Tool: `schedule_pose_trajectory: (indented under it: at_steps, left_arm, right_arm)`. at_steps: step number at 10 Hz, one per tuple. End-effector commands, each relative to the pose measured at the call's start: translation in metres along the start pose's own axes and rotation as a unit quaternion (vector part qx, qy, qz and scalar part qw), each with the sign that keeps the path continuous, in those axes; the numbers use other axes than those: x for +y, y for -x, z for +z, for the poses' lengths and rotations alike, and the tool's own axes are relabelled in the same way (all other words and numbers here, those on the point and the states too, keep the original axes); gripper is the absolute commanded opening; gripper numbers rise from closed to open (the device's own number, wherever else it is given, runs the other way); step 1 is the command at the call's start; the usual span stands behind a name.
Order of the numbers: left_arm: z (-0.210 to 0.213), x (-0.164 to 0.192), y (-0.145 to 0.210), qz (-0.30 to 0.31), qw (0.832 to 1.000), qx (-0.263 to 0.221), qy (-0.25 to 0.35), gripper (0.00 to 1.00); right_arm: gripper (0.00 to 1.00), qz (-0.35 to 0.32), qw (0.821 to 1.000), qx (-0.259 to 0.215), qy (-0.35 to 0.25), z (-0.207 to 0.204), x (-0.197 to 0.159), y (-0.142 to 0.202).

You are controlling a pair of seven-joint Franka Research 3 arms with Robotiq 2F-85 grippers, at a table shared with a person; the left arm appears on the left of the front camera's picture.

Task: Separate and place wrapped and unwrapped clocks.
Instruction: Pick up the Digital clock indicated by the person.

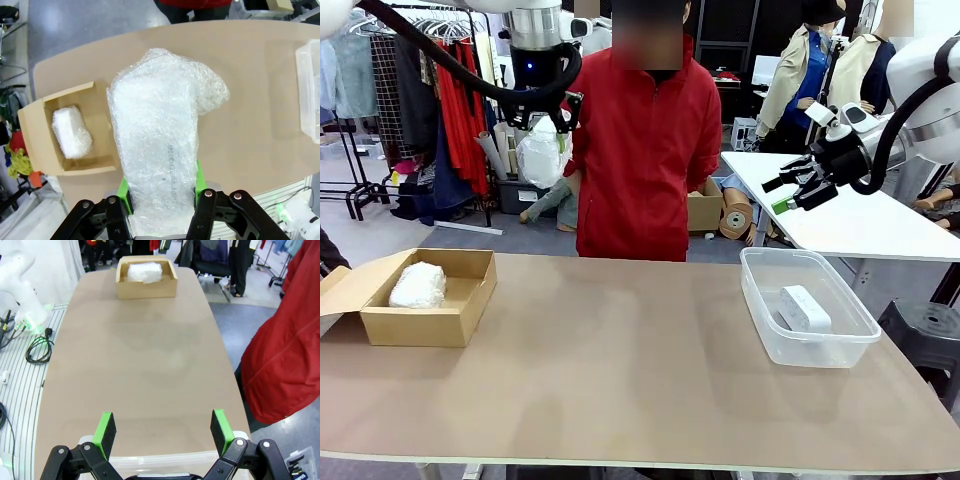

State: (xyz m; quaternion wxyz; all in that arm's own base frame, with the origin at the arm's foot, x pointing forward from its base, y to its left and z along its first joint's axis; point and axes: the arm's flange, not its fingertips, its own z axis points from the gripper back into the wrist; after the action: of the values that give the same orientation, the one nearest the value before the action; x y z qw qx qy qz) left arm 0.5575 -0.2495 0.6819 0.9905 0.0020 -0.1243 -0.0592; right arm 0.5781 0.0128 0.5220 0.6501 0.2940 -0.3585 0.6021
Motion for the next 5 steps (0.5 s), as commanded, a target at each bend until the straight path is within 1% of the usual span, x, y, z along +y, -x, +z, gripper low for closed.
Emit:
schedule_pose_trajectory:
  at_steps: [1, 2, 5]
  left_arm:
    - [0.0044, -0.0041, -0.0095, -0.008, 1.0, -0.004, -0.015, 0.0]
    - [0.0, 0.0, 0.0, 0.0, 1.0, 0.0, 0.0, 0.0]
    - [0.0, 0.0, 0.0, 0.0, 1.0, 0.0, 0.0, 0.0]
  right_arm:
    - [1.0, 0.007, 1.0, -0.002, 0.003, 0.0011, 0.0007, -0.002]
    - [1.0, 0.007, 1.0, -0.002, 0.003, 0.0011, 0.0007, -0.002]
    - [1.0, 0.007, 1.0, -0.002, 0.003, 0.0011, 0.0007, -0.002]
